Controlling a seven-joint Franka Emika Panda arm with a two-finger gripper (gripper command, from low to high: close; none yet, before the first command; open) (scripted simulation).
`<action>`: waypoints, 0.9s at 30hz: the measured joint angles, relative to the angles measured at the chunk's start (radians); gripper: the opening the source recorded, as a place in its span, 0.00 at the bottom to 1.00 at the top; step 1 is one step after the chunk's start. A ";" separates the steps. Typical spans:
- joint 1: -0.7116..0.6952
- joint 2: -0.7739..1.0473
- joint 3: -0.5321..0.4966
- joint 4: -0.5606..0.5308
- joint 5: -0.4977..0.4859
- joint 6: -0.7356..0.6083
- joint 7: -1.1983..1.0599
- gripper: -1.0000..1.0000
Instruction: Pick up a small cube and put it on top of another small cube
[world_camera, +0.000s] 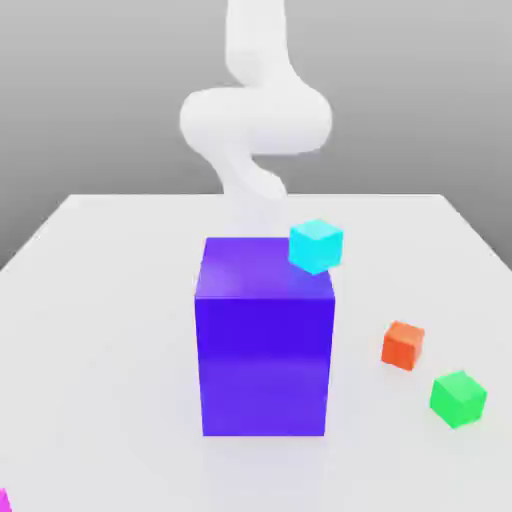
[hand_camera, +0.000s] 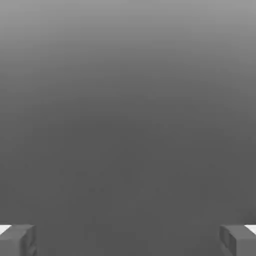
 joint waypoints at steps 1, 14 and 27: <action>-0.025 0.039 0.009 0.009 -0.008 0.006 0.035 0.50; -0.233 0.516 0.038 0.110 -0.133 0.079 0.481 0.50; -0.353 0.975 -0.039 0.206 -0.089 0.168 0.808 0.50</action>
